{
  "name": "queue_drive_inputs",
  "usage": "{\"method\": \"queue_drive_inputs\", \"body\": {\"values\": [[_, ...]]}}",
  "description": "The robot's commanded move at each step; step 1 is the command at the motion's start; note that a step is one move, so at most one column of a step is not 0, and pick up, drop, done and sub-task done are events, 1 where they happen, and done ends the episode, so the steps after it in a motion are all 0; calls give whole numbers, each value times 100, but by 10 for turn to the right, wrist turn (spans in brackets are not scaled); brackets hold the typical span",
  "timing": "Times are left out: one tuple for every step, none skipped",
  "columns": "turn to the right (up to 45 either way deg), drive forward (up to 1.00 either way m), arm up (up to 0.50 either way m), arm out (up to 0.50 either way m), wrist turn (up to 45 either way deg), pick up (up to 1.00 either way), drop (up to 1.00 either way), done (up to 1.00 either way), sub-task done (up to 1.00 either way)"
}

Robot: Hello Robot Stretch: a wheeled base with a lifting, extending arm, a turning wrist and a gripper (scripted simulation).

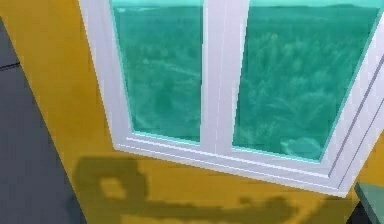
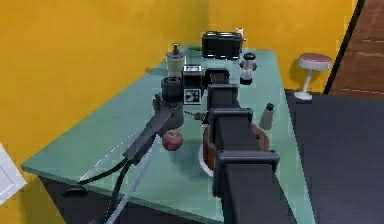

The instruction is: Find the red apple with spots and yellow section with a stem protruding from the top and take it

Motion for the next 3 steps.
{"method": "queue_drive_inputs", "body": {"values": [[0,0,0,0,450,0,0,0,0],[0,0,0,0,450,0,0,0,0],[0,0,0,0,360,0,0,0,0]]}}
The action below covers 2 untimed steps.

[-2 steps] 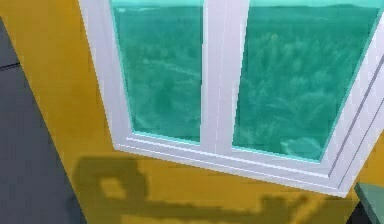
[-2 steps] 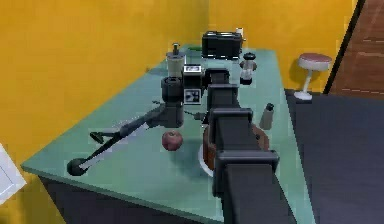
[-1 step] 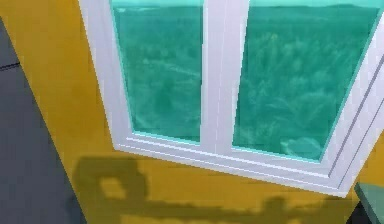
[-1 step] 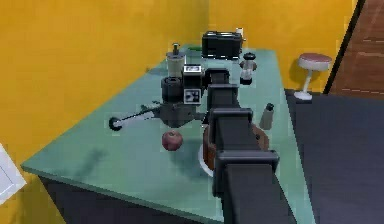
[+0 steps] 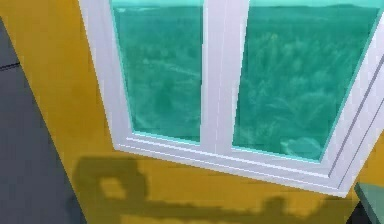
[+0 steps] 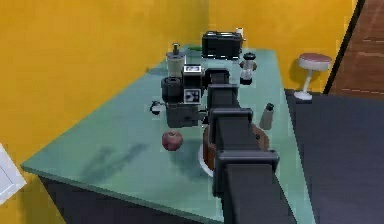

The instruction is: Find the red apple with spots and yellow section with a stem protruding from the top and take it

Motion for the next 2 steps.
{"method": "queue_drive_inputs", "body": {"values": [[0,0,-12,0,0,0,0,0,0],[0,0,0,0,0,100,0,0,0]]}}
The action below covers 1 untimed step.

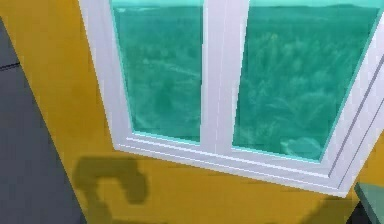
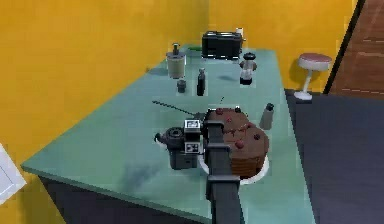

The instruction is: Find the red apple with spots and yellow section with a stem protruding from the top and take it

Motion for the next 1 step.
{"method": "queue_drive_inputs", "body": {"values": [[0,0,10,0,0,0,0,0,0]]}}
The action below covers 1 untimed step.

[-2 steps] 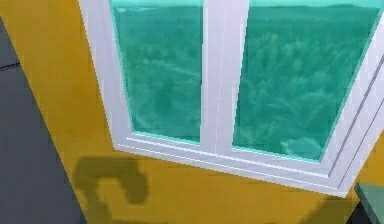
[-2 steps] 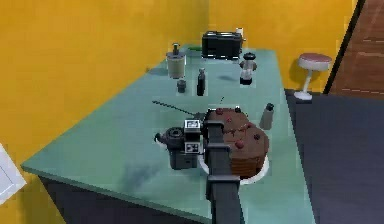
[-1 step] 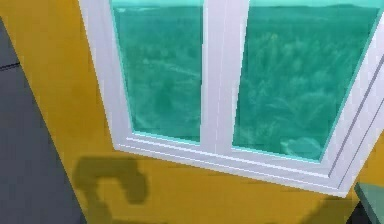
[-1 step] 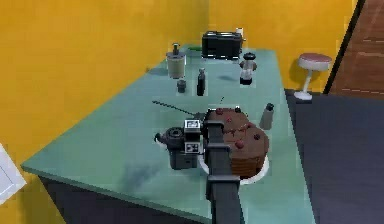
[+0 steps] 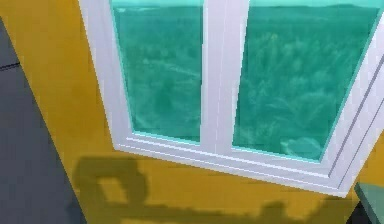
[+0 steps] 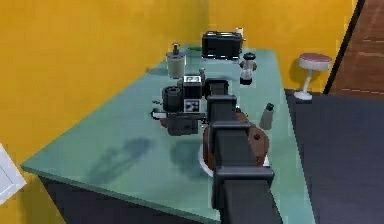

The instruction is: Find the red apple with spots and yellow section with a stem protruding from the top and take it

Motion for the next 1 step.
{"method": "queue_drive_inputs", "body": {"values": [[0,0,0,0,0,0,0,100,0]]}}
